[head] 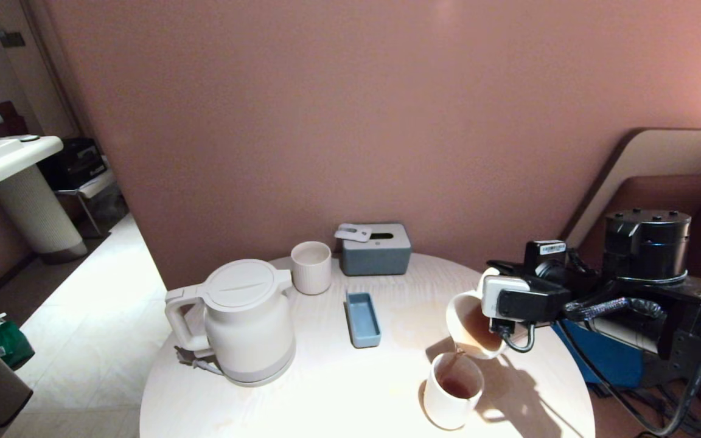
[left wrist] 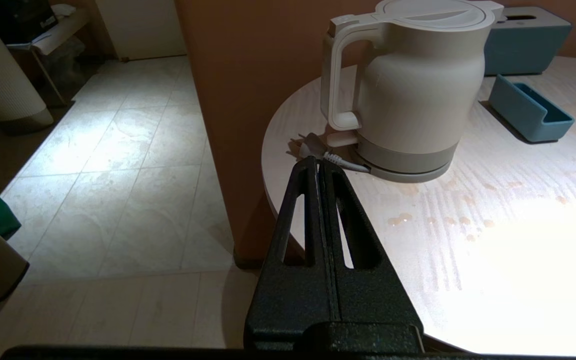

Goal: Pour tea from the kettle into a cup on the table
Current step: Pour water into another cup

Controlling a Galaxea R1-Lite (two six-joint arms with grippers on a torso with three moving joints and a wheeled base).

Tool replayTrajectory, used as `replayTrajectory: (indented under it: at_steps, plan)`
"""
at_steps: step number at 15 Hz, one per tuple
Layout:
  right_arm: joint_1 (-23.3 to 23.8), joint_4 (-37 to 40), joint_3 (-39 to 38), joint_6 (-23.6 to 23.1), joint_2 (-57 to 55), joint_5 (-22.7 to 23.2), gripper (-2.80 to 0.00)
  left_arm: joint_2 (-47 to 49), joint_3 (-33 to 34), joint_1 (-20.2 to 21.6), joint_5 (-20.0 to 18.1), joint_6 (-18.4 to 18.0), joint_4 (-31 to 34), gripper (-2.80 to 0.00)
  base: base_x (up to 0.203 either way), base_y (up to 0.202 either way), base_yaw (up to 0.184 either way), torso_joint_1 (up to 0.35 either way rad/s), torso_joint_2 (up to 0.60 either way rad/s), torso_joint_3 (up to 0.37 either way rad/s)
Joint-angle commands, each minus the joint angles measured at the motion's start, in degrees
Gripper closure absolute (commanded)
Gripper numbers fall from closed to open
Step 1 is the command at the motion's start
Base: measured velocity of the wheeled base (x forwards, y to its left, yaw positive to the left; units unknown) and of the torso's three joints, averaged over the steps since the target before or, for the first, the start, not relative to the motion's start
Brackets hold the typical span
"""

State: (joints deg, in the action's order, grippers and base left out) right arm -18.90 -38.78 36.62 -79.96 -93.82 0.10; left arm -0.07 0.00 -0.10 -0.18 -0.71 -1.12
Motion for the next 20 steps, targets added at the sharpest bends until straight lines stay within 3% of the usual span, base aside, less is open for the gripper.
replayTrajectory:
  at_steps: [1, 20]
  plan:
    - [-0.8, -0.2, -0.6, -0.5, 1.0, -0.4, 0.00, 0.1, 0.0, 0.0, 0.0, 0.0, 0.0, 0.00, 0.000, 0.000, 0.000, 0.000, 0.00, 0.000]
    - [-3.7, -0.2, -3.1, -3.8, 3.0, -2.5, 0.00, 0.1, 0.0, 0.0, 0.0, 0.0, 0.0, 0.00, 0.000, 0.000, 0.000, 0.000, 0.00, 0.000]
